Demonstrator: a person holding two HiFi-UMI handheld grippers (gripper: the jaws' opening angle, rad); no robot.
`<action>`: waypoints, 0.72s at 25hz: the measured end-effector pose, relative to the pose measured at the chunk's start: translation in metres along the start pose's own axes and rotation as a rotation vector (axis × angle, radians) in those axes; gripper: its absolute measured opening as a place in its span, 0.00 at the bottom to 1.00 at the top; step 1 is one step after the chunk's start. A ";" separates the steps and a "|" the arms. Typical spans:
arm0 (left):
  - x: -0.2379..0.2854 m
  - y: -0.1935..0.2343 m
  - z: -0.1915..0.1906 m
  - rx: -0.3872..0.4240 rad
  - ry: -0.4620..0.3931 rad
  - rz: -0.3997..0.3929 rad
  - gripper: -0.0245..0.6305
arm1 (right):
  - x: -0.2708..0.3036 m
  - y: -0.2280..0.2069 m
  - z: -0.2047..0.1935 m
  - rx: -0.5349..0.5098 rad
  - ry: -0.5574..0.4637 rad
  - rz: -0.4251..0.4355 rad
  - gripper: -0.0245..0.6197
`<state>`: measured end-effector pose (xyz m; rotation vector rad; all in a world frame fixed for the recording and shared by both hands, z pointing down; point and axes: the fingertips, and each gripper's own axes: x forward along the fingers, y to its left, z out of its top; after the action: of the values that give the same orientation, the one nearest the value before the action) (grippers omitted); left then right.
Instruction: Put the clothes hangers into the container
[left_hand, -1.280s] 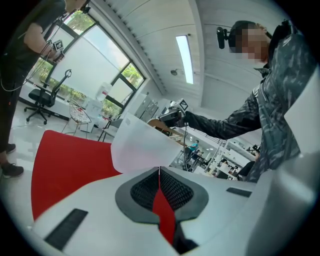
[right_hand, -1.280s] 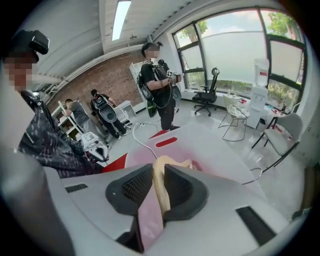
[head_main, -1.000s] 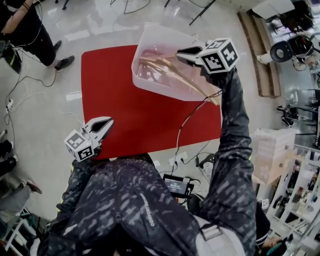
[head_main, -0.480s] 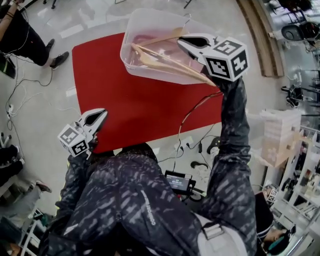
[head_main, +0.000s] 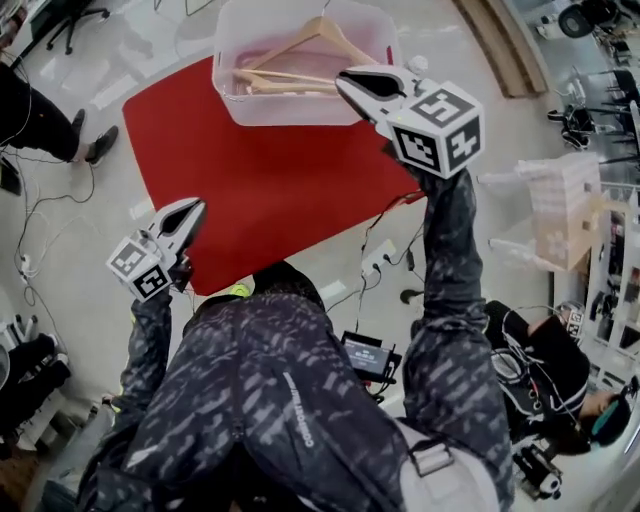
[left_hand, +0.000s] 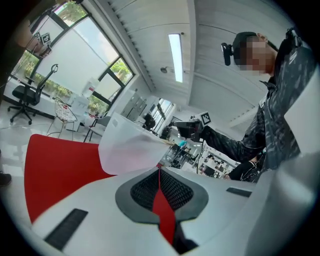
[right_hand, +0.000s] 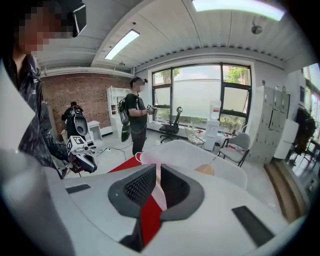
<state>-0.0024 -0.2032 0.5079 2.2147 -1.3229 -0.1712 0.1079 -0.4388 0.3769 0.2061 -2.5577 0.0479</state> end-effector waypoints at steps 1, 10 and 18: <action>-0.003 -0.010 0.000 0.004 0.000 -0.017 0.06 | -0.010 0.011 -0.003 0.014 -0.007 -0.010 0.10; -0.066 -0.085 -0.025 0.037 0.000 -0.145 0.06 | -0.043 0.164 -0.041 0.109 -0.085 -0.082 0.10; -0.121 -0.147 -0.074 0.058 0.017 -0.271 0.06 | -0.055 0.298 -0.085 0.185 -0.123 -0.141 0.10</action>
<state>0.0784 -0.0183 0.4745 2.4327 -1.0263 -0.2157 0.1524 -0.1299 0.4211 0.4737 -2.6536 0.2244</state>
